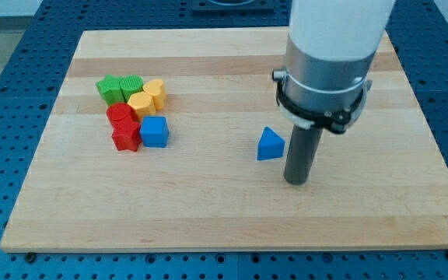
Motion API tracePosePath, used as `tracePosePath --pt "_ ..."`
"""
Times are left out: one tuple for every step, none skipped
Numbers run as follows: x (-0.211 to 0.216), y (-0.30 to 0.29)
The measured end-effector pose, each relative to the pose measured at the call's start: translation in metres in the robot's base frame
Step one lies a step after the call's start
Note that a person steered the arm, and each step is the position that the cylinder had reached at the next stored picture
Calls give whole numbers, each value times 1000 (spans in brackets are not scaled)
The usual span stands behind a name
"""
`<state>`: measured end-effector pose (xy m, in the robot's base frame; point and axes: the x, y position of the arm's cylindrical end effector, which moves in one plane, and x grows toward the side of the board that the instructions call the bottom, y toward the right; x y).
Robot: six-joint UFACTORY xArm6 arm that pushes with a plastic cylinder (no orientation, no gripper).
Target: Move the blue triangle right to the blue cube
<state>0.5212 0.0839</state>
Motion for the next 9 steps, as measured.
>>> tracePosePath --pt "-34 -23" --pt "-70 -57" --pt "-82 -110" --pt "-85 -92" --pt "-111 -47" --pt "-135 -76" --pt "-134 -120" --pt "-120 -126" --pt "-100 -126"
